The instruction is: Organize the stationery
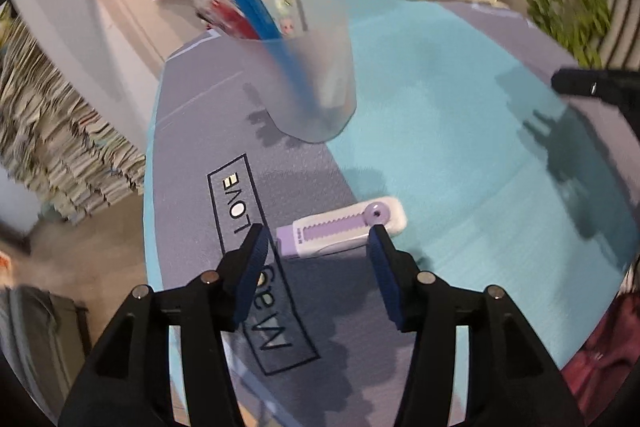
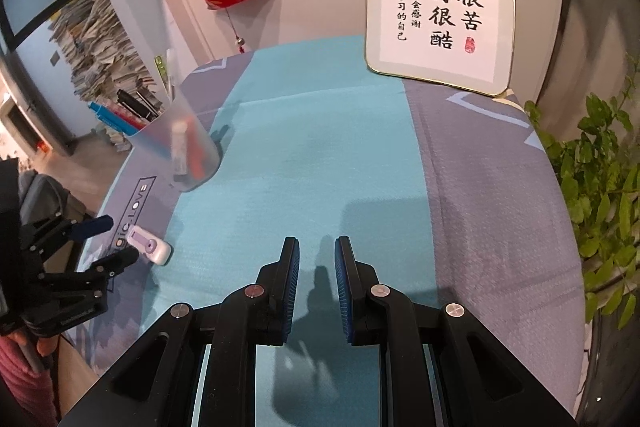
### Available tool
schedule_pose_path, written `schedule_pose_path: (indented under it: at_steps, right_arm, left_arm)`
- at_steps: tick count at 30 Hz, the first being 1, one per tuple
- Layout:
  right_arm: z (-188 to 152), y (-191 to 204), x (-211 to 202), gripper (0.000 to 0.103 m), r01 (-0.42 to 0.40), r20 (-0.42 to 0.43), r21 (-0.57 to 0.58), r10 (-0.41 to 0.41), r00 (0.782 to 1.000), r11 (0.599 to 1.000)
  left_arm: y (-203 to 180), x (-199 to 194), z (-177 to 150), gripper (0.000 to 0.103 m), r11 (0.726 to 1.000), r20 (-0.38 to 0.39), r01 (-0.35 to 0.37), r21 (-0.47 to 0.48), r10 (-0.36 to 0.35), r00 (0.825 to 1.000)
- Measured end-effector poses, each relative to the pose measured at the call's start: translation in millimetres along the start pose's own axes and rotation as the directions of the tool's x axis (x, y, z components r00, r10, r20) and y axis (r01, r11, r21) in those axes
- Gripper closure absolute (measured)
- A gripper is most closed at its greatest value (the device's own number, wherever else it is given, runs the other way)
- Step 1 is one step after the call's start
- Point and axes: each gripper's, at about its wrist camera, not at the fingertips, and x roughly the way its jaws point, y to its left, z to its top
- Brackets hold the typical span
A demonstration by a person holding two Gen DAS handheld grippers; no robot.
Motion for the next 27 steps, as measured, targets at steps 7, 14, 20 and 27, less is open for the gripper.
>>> schedule_pose_path:
  at_steps: [7, 14, 20, 27]
  right_arm:
    - [-3.8, -0.2, -1.6, 0.086, 0.011, -0.012, 0.018, -0.010, 1.000, 1.000]
    - [-4.0, -9.4, -1.4, 0.086, 0.033, -0.021, 0.070, -0.032, 0.999, 0.997]
    - [-5.3, -7.6, -0.9, 0.086, 0.042, -0.030, 0.065, -0.040, 0.999, 0.997]
    - [-4.7, -11.5, 5.3, 0.086, 0.037, -0.047, 0.081, -0.033, 0.998, 0.996]
  left_arm:
    - [-13.7, 15.6, 8.0, 0.047, 0.975, -0.040, 0.048, 0.216, -0.040, 0.998]
    - [-12.4, 25.4, 20.2, 0.065, 0.952, -0.071, 0.134, 0.276, -0.118, 0.990]
    - [-5.5, 27.8, 27.3, 0.074, 0.972, -0.098, 0.200, 0.121, -0.189, 0.977]
    - [-31.9, -4.9, 18.8, 0.077, 0.978, -0.063, 0.188, 0.089, -0.183, 0.981]
